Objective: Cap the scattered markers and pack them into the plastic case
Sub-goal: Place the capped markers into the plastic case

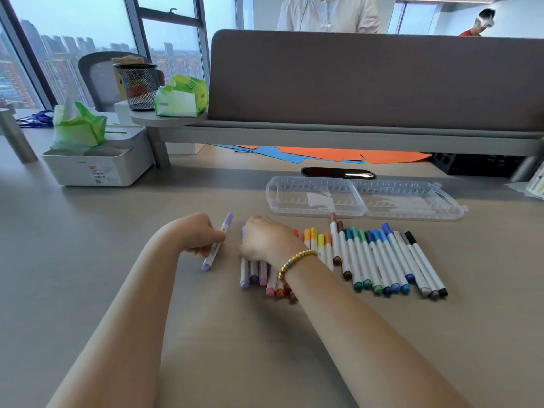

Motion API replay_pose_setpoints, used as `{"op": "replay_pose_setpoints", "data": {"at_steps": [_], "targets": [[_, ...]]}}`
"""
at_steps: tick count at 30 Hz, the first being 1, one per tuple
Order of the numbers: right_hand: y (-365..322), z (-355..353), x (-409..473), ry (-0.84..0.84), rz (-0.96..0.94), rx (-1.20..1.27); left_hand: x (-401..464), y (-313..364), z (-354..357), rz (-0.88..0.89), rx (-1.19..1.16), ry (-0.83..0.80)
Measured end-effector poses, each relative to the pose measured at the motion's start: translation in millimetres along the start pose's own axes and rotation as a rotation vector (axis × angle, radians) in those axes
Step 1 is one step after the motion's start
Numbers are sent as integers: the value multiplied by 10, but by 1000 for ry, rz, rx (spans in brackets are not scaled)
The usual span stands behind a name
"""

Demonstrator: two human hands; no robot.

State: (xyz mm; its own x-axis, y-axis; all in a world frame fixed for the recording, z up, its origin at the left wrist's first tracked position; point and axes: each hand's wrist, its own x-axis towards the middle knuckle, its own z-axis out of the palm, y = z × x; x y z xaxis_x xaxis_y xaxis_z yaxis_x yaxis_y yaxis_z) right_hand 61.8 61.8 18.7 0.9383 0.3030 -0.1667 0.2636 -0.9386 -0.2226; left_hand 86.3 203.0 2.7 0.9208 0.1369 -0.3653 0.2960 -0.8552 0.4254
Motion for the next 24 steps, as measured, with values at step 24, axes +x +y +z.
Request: {"op": "replay_pose_setpoints", "data": {"at_steps": [24], "targets": [[914, -518, 232, 7, 160, 555, 297, 756, 10, 177, -267, 97]]}}
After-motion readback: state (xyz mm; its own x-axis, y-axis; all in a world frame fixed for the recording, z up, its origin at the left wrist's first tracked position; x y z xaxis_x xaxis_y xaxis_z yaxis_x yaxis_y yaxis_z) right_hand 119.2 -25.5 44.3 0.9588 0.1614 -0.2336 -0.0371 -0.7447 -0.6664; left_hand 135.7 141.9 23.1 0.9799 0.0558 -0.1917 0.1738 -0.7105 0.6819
